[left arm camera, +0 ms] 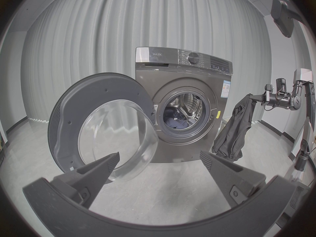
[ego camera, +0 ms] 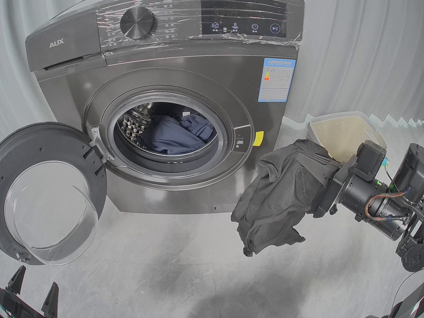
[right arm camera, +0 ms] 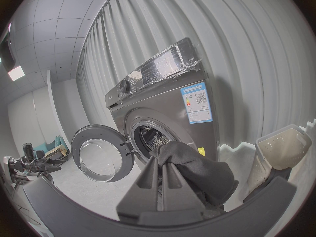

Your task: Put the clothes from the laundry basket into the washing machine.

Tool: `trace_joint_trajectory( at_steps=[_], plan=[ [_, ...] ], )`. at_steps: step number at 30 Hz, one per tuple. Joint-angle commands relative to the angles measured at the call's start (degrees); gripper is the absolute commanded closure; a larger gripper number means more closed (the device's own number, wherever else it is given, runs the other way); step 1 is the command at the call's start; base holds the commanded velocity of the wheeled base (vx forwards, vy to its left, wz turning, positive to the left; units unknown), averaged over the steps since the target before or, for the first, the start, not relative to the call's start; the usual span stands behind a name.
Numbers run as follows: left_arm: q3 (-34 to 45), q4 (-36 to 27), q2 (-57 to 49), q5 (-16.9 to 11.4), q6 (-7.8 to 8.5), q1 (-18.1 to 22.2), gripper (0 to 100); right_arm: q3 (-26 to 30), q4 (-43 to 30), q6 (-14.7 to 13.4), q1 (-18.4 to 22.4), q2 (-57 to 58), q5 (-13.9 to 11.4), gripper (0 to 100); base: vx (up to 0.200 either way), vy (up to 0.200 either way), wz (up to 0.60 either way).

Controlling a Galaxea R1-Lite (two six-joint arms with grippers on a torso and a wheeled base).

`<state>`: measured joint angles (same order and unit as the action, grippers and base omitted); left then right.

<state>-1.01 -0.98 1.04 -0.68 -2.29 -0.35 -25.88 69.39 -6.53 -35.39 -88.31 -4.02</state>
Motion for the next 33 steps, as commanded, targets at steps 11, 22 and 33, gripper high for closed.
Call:
trace_joint_trajectory(
  at_steps=[11,22,33],
  plan=[
    [0.57,0.01,-0.86,-0.02,-0.08,0.0,0,1.89,0.4,-0.23,0.85,-0.11,-0.11,100,0.0,0.0,0.0],
    [0.57,0.01,-0.86,-0.02,-0.17,0.0,0,-3.47,0.4,-2.96,2.25,0.51,-2.74,100,0.0,0.0,0.0],
    [0.57,0.01,-0.86,-0.02,-0.17,0.0,0,-3.04,-1.71,-3.66,3.84,1.56,-3.01,100,0.0,0.073,0.0]
  ],
)
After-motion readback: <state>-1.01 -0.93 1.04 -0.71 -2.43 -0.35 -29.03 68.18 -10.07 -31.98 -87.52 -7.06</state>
